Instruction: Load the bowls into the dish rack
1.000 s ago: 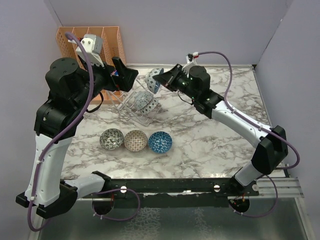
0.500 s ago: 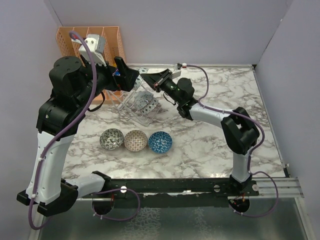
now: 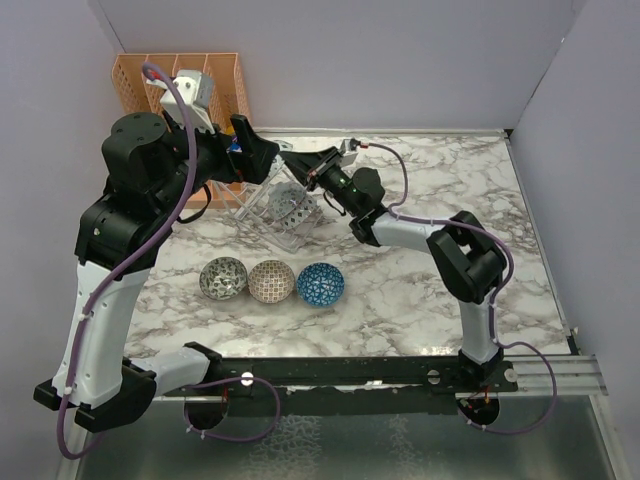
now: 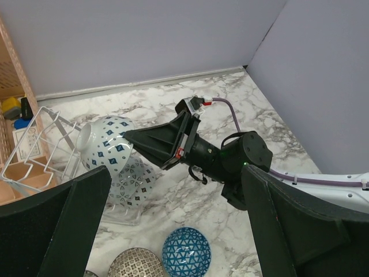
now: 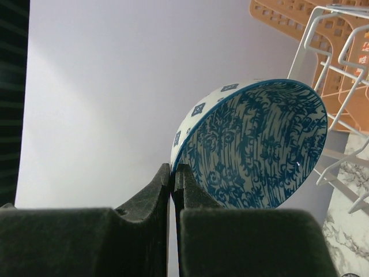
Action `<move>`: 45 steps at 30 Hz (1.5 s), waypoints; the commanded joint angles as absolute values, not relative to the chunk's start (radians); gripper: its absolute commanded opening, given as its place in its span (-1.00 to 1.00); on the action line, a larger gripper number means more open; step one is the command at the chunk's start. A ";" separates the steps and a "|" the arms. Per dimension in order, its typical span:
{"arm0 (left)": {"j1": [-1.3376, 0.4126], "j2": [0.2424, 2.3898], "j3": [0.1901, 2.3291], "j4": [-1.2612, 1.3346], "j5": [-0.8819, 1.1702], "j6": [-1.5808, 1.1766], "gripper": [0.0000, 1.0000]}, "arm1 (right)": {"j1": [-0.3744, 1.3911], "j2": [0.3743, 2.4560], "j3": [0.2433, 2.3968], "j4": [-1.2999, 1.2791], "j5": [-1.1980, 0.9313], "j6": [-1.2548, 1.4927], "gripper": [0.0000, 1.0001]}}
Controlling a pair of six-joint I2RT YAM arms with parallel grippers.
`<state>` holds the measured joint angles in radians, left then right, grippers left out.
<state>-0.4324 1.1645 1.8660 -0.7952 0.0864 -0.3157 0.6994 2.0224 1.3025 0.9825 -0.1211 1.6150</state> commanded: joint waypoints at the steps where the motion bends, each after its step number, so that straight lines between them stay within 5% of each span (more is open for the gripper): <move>1: -0.436 1.158 1.855 -0.793 0.096 -0.303 0.98 | 0.712 2.048 1.283 1.112 -0.122 1.680 -0.98; 36: -0.436 1.149 1.844 -0.799 0.077 -0.288 0.98 | 0.714 2.232 1.247 1.264 -0.194 1.761 -0.97; 45: -0.436 1.147 1.835 -0.795 0.077 -0.286 0.98 | 0.715 2.232 1.235 1.256 -0.222 1.761 -0.82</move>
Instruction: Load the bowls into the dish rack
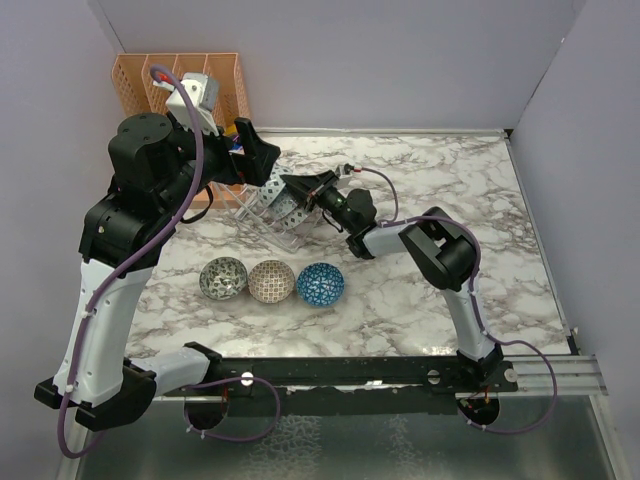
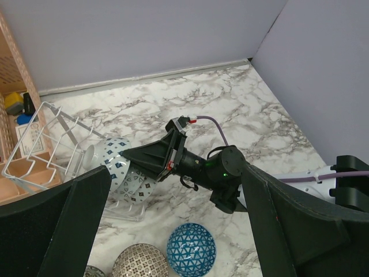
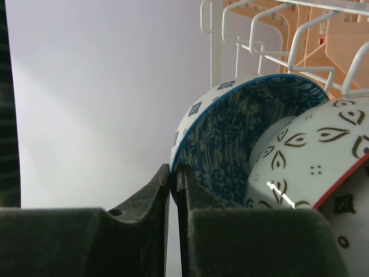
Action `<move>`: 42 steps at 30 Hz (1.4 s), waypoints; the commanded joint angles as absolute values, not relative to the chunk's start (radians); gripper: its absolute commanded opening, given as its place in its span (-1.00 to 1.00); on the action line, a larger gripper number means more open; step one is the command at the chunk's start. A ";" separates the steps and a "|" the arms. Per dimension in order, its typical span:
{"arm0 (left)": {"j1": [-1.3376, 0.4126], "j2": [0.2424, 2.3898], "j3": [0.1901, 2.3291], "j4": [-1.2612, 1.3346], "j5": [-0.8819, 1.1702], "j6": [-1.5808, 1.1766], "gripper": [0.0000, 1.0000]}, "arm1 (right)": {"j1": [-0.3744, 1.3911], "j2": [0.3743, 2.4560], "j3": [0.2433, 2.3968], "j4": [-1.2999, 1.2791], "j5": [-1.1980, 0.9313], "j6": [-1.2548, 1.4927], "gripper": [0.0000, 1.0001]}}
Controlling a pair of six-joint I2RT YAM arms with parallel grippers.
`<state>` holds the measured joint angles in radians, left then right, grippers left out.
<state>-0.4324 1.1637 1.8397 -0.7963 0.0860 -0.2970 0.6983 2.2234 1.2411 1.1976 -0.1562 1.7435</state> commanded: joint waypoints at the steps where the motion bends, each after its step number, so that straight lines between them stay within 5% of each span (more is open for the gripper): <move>1: -0.436 1.147 1.835 -0.794 0.077 -0.287 0.98 | 0.715 2.231 1.234 1.252 -0.228 1.760 -0.82; 23: -0.436 1.152 1.839 -0.791 0.075 -0.292 0.98 | 0.714 2.141 1.141 1.172 -0.280 1.751 -0.24; 42: -0.436 1.146 1.828 -0.797 0.068 -0.292 0.98 | 0.711 1.950 0.999 1.001 -0.275 1.717 -0.21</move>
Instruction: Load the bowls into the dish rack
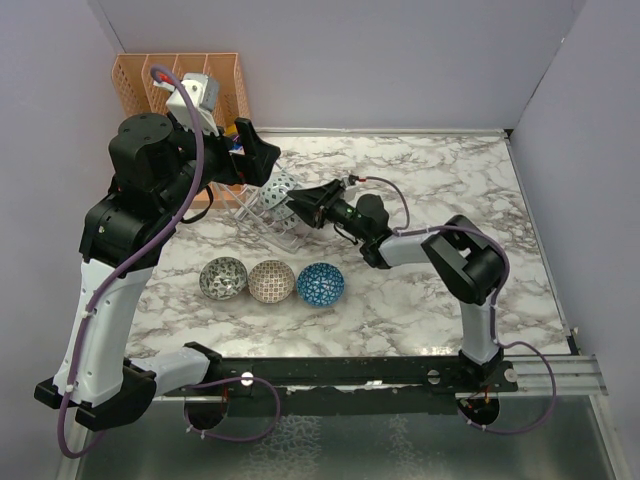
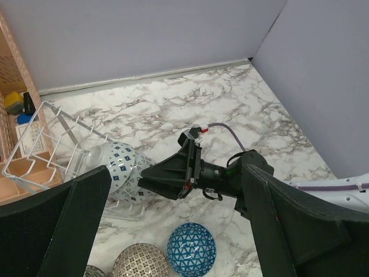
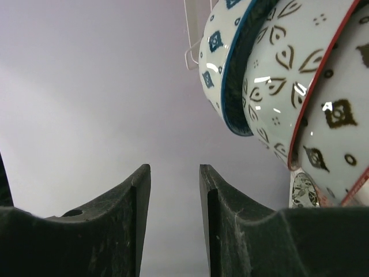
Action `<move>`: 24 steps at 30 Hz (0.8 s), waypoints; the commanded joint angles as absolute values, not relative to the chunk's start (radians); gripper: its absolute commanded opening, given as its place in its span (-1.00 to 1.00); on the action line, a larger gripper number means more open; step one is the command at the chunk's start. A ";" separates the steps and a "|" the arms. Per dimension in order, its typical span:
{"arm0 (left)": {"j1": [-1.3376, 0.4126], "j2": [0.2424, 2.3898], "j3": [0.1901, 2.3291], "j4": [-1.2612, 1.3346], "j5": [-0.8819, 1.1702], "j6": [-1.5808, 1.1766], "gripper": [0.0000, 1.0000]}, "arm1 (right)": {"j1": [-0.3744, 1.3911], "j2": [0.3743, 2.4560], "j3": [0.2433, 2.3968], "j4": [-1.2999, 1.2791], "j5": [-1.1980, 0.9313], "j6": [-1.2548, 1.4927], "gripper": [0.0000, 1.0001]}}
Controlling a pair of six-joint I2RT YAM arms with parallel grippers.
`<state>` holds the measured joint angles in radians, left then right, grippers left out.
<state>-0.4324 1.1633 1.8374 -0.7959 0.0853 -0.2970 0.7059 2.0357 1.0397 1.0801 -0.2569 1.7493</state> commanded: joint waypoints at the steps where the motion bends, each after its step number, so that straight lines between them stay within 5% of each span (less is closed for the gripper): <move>1: -0.436 1.146 1.829 -0.799 0.068 -0.291 0.99 | 0.710 1.929 0.992 0.969 -0.277 1.697 -0.20; 11: -0.436 1.142 1.825 -0.806 0.056 -0.286 0.99 | 0.705 1.656 1.131 0.116 -0.252 1.199 0.03; 16: -0.436 1.144 1.818 -0.805 0.056 -0.287 0.98 | 0.713 1.669 1.335 -0.365 -0.197 0.858 0.06; 24: -0.436 1.144 1.812 -0.818 0.044 -0.288 0.99 | 0.893 1.672 1.453 -0.787 -0.014 0.627 0.08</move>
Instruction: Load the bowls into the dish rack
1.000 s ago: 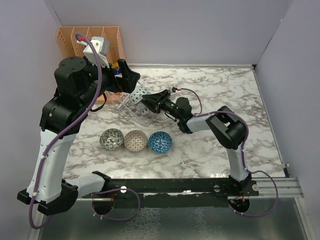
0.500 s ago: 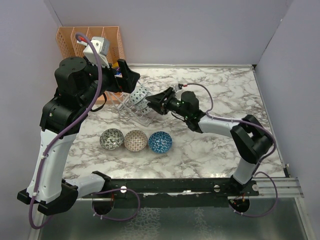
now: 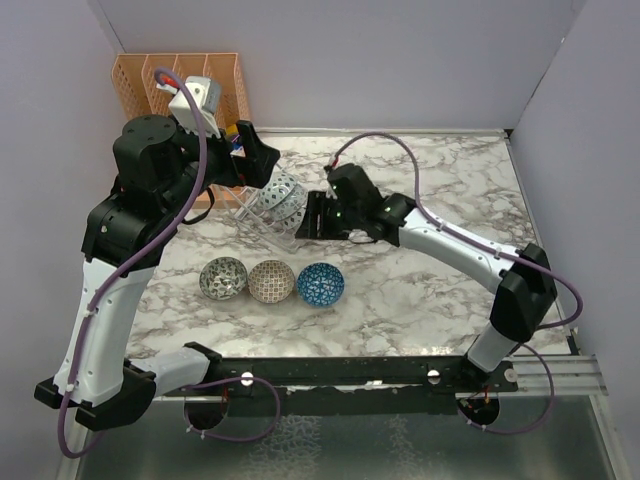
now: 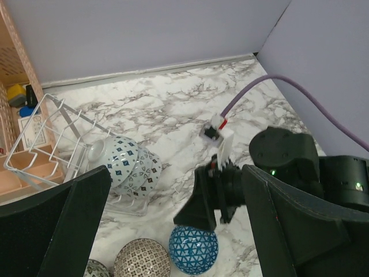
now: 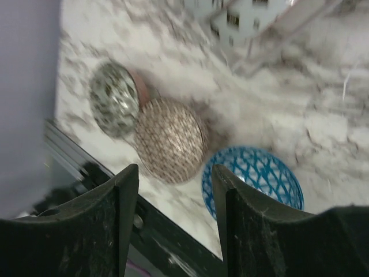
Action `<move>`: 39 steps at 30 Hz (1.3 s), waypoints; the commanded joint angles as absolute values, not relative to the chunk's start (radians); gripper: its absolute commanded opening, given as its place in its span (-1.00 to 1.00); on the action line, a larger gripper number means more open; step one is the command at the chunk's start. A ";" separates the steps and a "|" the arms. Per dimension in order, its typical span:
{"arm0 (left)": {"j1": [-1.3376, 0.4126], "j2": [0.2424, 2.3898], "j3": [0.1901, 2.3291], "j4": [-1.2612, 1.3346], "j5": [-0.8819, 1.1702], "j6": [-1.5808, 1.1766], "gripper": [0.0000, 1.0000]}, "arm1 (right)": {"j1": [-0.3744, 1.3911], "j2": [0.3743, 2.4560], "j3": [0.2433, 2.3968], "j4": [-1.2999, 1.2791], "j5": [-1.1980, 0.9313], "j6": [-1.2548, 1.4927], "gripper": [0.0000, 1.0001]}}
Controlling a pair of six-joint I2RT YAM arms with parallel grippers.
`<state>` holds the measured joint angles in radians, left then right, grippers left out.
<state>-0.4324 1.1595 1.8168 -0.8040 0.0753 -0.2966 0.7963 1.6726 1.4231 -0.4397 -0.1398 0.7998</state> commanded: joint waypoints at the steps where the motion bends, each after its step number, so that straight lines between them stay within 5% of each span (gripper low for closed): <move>1: -0.437 1.143 1.811 -0.819 0.043 -0.290 0.98 | 0.915 1.665 1.448 -0.815 0.009 0.623 0.08; 20: -0.436 1.126 1.790 -0.819 0.036 -0.295 0.99 | 1.071 1.702 1.299 -0.561 -0.134 0.225 0.07; 35: -0.436 1.127 1.787 -0.826 0.014 -0.280 0.99 | 1.118 1.829 1.305 -0.580 0.027 0.238 0.07; 39: -0.436 1.128 1.782 -0.825 0.015 -0.276 0.98 | 1.118 1.847 1.314 -0.597 0.089 0.251 -0.07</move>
